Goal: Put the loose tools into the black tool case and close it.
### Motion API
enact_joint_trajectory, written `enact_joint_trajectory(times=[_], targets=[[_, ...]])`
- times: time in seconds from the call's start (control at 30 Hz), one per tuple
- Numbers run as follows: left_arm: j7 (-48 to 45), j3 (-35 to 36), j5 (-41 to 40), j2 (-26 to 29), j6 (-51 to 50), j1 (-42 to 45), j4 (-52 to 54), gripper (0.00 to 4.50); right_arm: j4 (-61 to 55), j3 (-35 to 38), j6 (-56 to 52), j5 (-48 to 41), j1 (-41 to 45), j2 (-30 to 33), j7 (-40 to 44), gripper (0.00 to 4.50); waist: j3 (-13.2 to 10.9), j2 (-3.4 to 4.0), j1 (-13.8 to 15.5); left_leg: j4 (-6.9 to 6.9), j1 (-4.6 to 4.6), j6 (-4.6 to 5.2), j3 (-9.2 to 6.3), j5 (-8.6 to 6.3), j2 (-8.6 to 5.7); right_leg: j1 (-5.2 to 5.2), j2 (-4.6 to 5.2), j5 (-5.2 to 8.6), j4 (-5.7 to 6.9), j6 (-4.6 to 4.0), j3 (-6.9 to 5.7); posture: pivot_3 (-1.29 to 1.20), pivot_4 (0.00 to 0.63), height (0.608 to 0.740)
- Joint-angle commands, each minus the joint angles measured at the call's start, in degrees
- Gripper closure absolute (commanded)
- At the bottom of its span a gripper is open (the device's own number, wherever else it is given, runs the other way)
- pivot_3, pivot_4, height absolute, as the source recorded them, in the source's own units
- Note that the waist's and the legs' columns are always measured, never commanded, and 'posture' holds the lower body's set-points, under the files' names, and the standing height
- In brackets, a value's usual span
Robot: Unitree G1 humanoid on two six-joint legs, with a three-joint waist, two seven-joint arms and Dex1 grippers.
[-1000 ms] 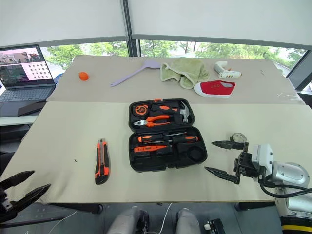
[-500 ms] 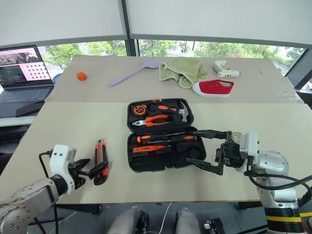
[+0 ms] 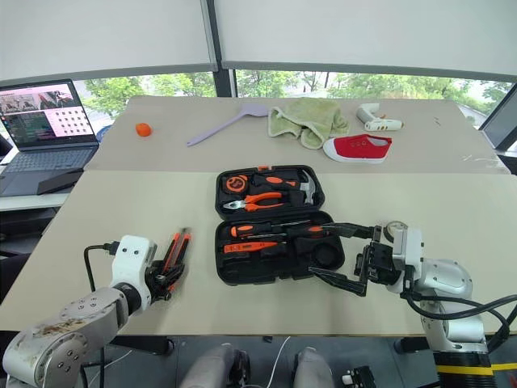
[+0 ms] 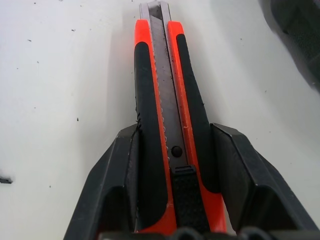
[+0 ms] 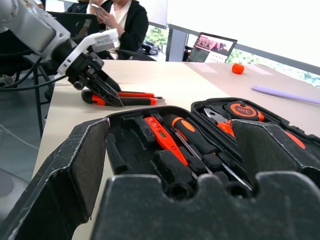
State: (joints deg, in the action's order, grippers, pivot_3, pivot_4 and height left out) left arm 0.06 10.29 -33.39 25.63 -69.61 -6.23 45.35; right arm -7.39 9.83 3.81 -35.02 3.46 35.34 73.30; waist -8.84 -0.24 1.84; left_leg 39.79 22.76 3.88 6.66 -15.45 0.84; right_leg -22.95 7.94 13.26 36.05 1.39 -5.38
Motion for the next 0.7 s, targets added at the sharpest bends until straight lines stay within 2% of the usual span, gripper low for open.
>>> enact_joint_trajectory(times=[0.03,0.13,0.23,0.33,0.4,0.47,0.57,0.7], targets=[[-6.23,4.25,0.6,3.03,6.05,-1.2,-1.8,2.81,-3.21,1.52,-1.33,-0.67,-0.39,1.2,-1.6,0.0,0.0,-0.01,-0.19,0.0,0.04,-0.01,0.0,0.0,0.01,-0.06,0.0,0.0,0.0,-0.01,0.0,0.0,0.15,0.74],[-14.39,7.69,0.69,6.14,15.48,-1.26,-4.0,2.81,-4.05,1.93,-2.12,-0.74,-0.6,1.68,-2.65,0.0,-0.04,-0.05,-0.38,0.0,0.19,-0.07,0.0,0.05,0.05,-0.23,-0.01,0.0,0.01,-0.11,-0.04,0.0,0.15,0.74],[-44.46,5.91,0.09,14.7,36.54,-2.42,-9.11,2.81,-3.85,3.63,-2.46,-0.62,-1.44,2.93,-3.29,0.0,-0.06,-0.08,-0.38,0.0,0.24,-0.07,0.0,0.04,0.05,-0.28,0.01,0.01,0.01,-0.13,-0.05,0.0,0.15,0.74],[-60.46,-0.89,-3.38,20.0,39.11,4.73,-13.87,2.81,-3.07,5.51,-2.07,-0.28,-2.59,4.43,-3.18,0.0,-0.08,-0.03,0.2,0.01,0.43,-0.03,0.02,-0.01,0.01,-0.66,0.19,0.16,-0.19,-0.37,-0.22,0.0,0.15,0.74],[-66.53,-6.41,-2.07,21.81,40.62,10.9,-16.89,2.81,-2.99,6.64,-1.88,-0.24,-3.33,5.02,-3.58,0.0,-0.1,-0.04,0.43,0.03,0.55,0.04,0.15,-0.02,-0.04,-0.77,0.19,0.1,-0.19,-0.26,-0.19,0.0,0.15,0.74],[-70.22,-11.41,0.65,22.35,42.22,16.04,-19.64,2.81,-3.19,7.41,-1.7,-0.15,-4.15,5.31,-3.82,0.0,-0.1,-0.05,0.44,0.09,0.6,0.09,0.18,0.0,-0.05,-0.46,-0.01,-0.06,-0.2,0.0,-0.2,0.0,0.15,0.74],[-69.61,-22.54,9.01,19.33,41.49,27.3,-25.09,2.81,-4.17,9.41,-0.8,0.0,-7.42,5.17,-4.17,0.0,-0.11,-0.07,0.46,0.09,0.51,0.66,0.18,0.32,-0.04,-0.29,-0.26,-0.06,-0.21,0.04,-0.15,0.0,0.15,0.74],[-67.83,-30.83,16.56,15.56,40.93,35.43,-29.97,2.81,-6.64,11.39,-0.1,0.14,-11.84,4.3,-5.4,0.0,-0.14,-0.11,0.29,0.07,0.51,0.68,0.17,0.33,0.0,-0.3,-0.41,-0.05,-0.22,0.05,-0.1,0.0,0.15,0.74]])
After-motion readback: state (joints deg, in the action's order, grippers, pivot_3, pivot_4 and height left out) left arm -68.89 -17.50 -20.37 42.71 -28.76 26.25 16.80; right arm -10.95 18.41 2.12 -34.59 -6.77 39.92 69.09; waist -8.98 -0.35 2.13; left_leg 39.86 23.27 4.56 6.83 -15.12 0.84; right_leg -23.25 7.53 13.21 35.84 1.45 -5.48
